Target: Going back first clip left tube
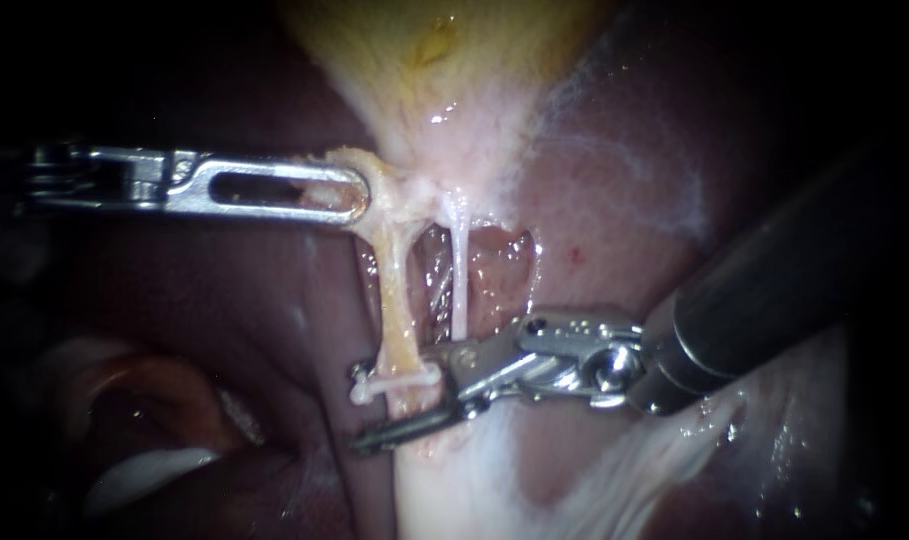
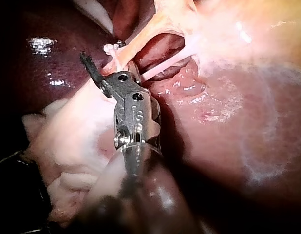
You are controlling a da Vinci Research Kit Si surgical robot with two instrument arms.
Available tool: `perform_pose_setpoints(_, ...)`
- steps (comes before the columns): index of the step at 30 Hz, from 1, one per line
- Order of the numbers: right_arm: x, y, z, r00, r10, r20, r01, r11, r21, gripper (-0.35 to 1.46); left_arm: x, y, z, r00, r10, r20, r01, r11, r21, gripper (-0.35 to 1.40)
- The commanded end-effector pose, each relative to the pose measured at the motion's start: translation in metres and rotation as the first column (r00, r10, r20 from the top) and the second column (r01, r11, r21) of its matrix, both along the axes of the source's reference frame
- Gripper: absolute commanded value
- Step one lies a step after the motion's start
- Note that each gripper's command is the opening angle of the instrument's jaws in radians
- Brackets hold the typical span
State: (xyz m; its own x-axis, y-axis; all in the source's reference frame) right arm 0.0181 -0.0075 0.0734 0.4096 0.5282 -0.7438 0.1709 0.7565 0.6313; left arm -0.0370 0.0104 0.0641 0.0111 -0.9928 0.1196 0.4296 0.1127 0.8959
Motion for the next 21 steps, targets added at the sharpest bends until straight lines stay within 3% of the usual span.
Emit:
perform_pose_setpoints(1, -0.0001, 0.0002, 0.0, 1.0, 0.008, 0.001, -0.008, 1.0, -0.015, 0.49, 0.0, 0.0, 0.0, 1.0, 0.0, 0.0, 0.0, 1.0, 0.0, -0.35)
perform_pose_setpoints(11, -0.0009, 0.0011, 0.0011, 0.9998, 0.021, -0.004, -0.021, 0.996, -0.086, 0.5, 0.0, -0.0001, -0.0001, 1.0, 0.0, 0.0, 0.0, 1.0, 0.0, -0.35)
perform_pose_setpoints(21, -0.0033, 0.0019, -0.0002, 0.9995, 0.003, -0.032, -0.009, 0.986, -0.168, 0.5, 0.0002, -0.0001, -0.0001, 1.0, 0.0, 0.0, 0.0, 1.0, 0.0, -0.35)
